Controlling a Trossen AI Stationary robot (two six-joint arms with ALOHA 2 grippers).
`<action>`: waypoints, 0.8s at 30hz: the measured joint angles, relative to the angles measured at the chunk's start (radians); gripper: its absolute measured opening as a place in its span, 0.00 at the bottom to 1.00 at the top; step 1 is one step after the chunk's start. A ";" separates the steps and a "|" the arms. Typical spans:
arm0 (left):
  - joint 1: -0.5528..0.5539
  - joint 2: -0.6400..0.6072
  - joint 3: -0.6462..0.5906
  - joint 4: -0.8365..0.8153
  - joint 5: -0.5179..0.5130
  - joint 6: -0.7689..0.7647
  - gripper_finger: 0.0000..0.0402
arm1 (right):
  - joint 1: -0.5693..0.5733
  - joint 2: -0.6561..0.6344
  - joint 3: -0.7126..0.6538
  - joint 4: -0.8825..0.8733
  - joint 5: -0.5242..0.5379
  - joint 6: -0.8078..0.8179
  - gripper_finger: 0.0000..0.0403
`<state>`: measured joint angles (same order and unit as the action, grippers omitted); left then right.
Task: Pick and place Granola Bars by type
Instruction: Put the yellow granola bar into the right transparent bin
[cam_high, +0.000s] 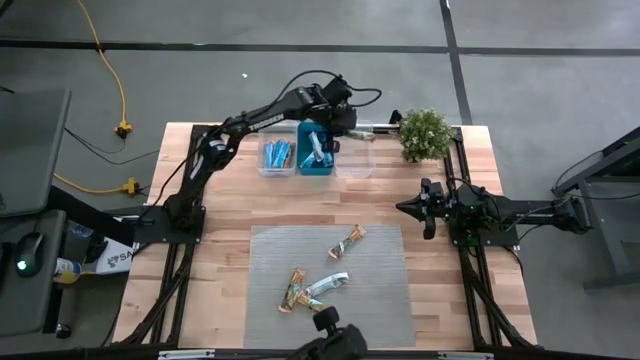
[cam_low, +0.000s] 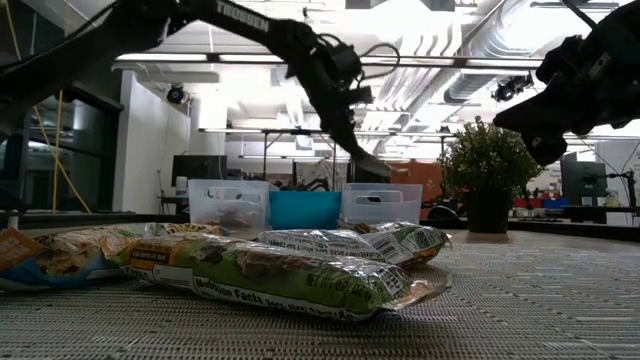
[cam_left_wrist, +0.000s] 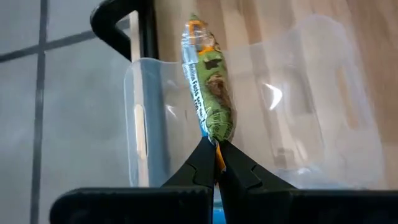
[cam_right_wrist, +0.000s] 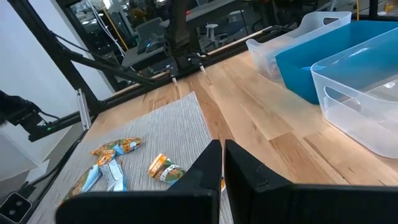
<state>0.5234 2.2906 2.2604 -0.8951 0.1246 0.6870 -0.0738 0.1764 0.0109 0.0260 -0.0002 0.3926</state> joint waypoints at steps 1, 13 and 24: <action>0.001 0.010 0.000 0.006 0.000 -0.014 0.00 | 0.000 0.000 0.000 0.000 0.000 0.000 0.00; 0.000 0.065 0.000 0.017 -0.082 -0.098 0.00 | 0.000 0.001 0.000 0.000 0.000 0.000 0.00; 0.001 0.065 0.000 0.012 -0.067 -0.164 0.00 | 0.000 0.001 0.000 0.000 0.000 0.000 0.00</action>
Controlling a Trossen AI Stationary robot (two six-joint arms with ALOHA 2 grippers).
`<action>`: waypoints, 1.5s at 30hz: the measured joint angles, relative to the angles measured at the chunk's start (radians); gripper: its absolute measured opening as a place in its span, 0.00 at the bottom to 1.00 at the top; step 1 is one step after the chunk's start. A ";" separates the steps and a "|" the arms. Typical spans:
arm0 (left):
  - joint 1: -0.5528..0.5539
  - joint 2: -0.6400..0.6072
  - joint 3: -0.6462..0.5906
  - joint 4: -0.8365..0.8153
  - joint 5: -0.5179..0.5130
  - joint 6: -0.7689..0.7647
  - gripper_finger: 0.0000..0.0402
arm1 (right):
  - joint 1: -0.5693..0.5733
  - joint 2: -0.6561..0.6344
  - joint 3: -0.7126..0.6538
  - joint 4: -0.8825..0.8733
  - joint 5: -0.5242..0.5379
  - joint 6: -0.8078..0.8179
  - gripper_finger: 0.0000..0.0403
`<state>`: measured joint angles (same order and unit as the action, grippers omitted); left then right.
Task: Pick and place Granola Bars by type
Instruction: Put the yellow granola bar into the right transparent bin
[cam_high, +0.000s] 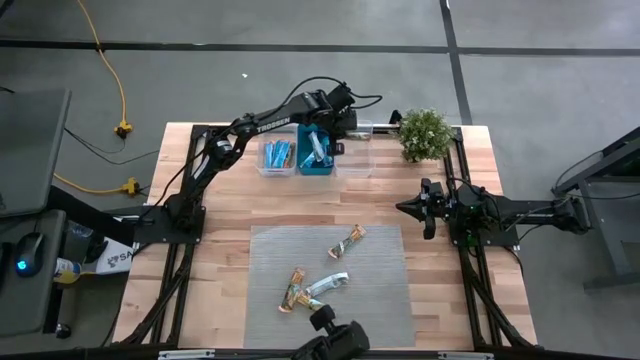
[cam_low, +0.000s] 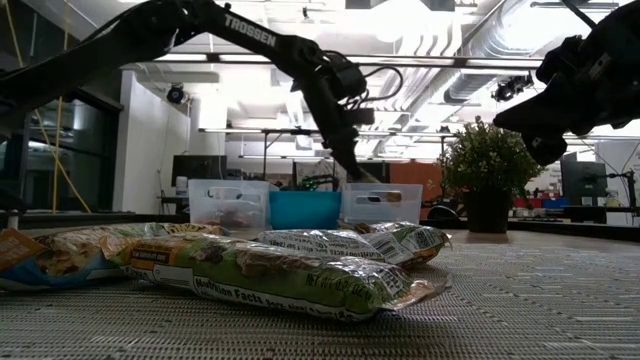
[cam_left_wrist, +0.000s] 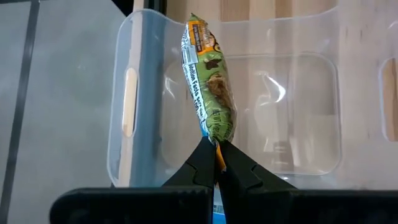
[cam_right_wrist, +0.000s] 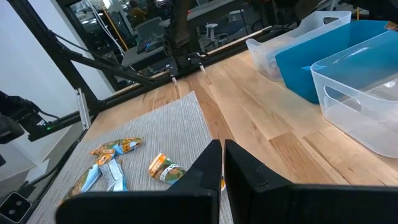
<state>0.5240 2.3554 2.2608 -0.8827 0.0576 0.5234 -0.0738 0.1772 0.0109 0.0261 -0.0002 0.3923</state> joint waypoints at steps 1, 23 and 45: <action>0.000 0.000 0.000 0.002 0.001 0.003 0.00 | 0.000 0.000 0.000 0.000 0.000 0.000 0.00; -0.003 -0.025 0.000 -0.009 0.041 0.002 0.32 | 0.000 0.000 0.000 0.000 0.000 0.000 0.00; -0.266 -0.364 0.002 -0.149 0.078 -0.279 0.33 | 0.000 0.000 0.000 0.000 0.000 0.000 0.00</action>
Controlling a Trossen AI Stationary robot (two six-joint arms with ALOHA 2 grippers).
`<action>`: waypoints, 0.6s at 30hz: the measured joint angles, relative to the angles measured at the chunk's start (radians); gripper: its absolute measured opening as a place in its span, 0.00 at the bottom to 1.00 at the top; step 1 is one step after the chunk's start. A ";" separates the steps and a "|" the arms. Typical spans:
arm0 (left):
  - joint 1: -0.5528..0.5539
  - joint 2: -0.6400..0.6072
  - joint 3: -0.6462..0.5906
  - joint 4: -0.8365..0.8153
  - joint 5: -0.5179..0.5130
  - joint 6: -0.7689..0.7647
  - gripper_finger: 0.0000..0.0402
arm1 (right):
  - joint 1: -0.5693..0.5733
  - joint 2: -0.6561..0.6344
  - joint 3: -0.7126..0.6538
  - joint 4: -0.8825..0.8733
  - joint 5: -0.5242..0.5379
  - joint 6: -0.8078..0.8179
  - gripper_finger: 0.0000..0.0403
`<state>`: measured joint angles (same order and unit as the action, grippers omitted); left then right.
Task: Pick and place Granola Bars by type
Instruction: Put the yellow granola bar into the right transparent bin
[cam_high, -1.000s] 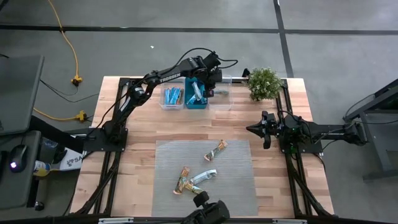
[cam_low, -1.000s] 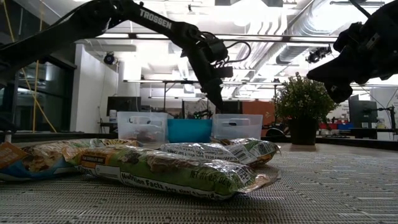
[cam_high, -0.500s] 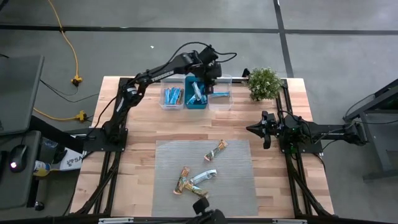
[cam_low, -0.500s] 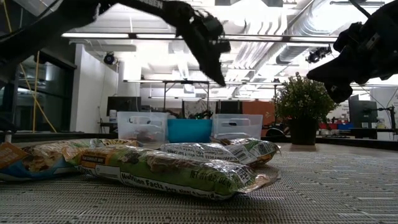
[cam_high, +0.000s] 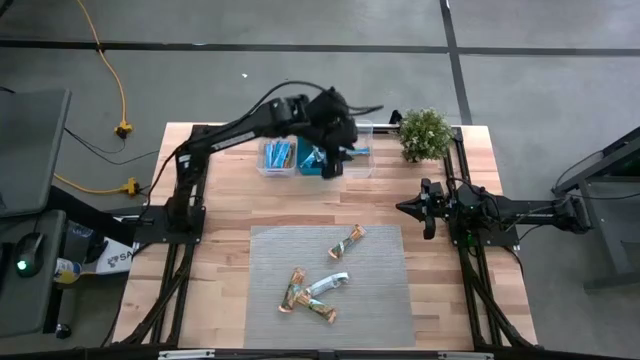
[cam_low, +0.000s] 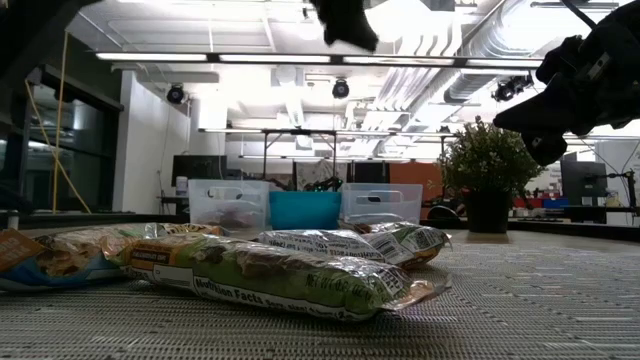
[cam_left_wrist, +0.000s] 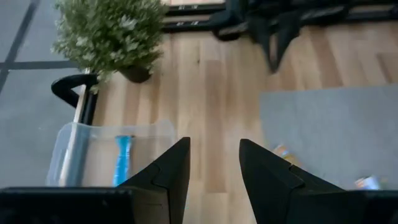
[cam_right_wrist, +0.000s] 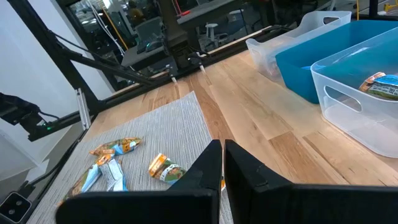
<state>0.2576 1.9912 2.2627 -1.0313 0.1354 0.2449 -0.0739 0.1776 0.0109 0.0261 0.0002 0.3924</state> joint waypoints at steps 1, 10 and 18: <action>-0.026 -0.011 0.000 -0.002 -0.028 -0.029 0.33 | 0.000 0.000 0.000 0.000 0.000 0.000 0.00; -0.276 -0.023 -0.001 -0.083 -0.331 -0.324 0.33 | 0.000 0.000 0.000 0.000 0.000 0.000 0.00; -0.470 0.023 -0.003 -0.099 -0.579 -0.586 0.33 | 0.000 0.000 0.000 0.000 0.000 0.000 0.00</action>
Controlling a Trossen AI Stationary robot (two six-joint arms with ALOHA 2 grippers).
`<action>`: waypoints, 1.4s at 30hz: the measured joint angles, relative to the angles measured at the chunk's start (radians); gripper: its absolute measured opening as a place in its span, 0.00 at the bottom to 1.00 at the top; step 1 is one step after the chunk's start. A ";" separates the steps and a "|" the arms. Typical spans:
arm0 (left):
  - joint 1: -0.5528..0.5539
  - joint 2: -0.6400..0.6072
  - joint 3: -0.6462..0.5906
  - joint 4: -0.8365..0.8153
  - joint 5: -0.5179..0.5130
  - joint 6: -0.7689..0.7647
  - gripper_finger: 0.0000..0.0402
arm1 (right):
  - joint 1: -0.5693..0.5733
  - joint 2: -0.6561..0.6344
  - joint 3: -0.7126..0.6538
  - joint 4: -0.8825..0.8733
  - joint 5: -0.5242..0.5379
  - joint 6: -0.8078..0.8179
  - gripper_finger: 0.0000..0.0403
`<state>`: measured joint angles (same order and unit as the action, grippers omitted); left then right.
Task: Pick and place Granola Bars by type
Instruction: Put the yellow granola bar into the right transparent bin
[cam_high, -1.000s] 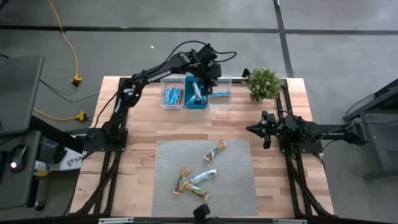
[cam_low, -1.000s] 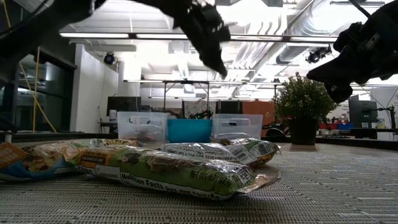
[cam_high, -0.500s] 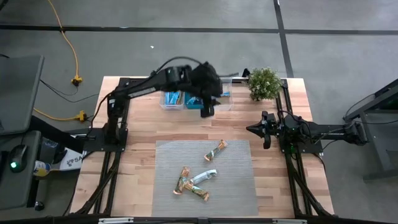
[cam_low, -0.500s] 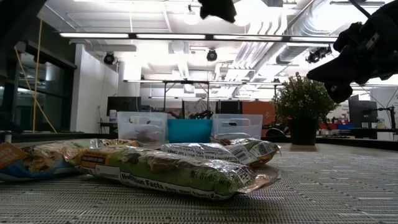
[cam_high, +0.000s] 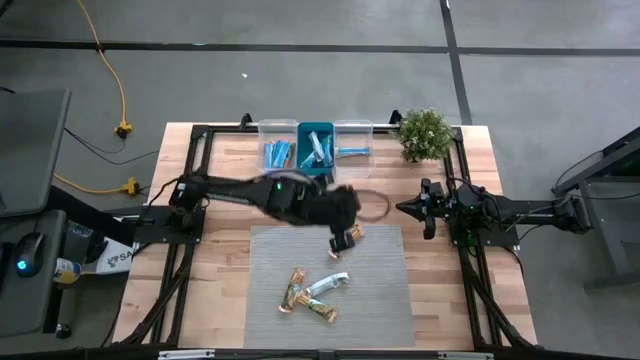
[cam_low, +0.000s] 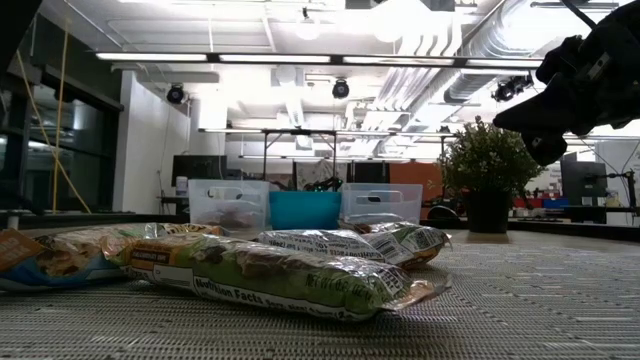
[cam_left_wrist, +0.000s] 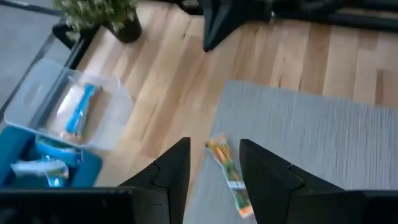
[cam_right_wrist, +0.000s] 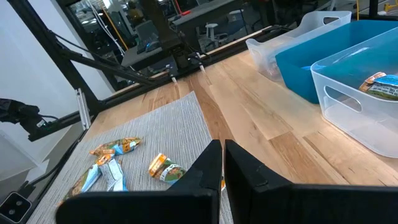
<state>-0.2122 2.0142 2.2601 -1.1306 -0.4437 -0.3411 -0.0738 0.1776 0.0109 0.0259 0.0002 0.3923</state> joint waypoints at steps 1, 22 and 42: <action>-0.016 0.015 0.001 0.007 -0.013 -0.017 0.34 | 0.000 0.000 0.000 0.000 0.000 0.000 0.00; -0.059 0.317 0.002 0.082 0.010 -0.277 0.65 | 0.000 -0.002 0.000 0.000 0.000 0.000 0.00; 0.031 0.447 0.001 -0.028 0.157 -0.345 0.71 | 0.000 0.003 0.000 0.000 0.000 0.000 0.00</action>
<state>-0.1811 2.4609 2.2610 -1.1583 -0.2866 -0.6857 -0.0742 0.1810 0.0109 0.0257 -0.0002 0.3924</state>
